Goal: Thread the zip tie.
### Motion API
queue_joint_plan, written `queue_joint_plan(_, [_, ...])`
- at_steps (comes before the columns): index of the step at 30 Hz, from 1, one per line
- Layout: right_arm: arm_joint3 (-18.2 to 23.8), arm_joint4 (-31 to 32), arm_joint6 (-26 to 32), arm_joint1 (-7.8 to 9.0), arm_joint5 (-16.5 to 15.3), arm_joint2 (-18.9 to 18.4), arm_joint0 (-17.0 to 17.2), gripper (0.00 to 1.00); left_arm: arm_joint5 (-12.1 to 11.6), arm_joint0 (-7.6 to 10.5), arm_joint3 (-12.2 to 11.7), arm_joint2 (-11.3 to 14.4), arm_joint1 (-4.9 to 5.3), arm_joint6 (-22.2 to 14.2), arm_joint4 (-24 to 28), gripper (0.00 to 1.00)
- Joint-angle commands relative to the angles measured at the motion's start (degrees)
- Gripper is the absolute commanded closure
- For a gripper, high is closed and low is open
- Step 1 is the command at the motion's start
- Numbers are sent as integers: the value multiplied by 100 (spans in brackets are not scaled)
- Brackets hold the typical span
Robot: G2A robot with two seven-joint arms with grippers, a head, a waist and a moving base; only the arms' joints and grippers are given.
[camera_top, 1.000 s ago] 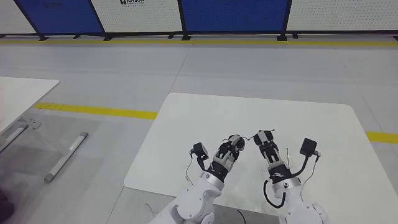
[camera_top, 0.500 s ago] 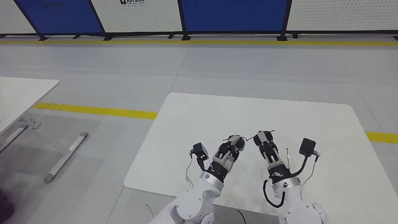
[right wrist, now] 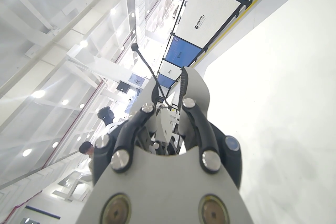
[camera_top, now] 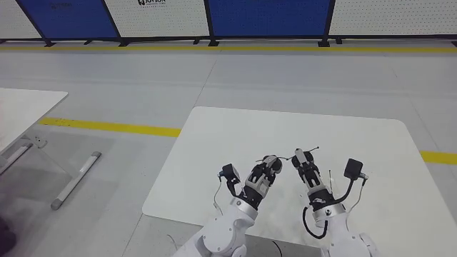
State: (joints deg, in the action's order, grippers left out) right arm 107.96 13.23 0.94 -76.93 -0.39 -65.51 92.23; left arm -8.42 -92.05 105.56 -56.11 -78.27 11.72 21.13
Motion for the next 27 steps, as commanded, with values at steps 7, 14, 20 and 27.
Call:
queue_joint_plan(7, [59,162,82,16,-22,-7,113,80,-13,26,-54,40,-24,208,-215,100])
queue_joint_plan(14, [103,197,114,17,-40,-8,118,100,-15,51,-63,100,-46,215,-247,100])
queue_joint_plan(20, [90,190,160,15,-42,-1,92,100,-20,62,-63,101,-56,200,-276,100])
queue_joint_plan(27, [41,279,313,22,37,-11,33,100,-81,60,-41,84,-60,101,-267,100])
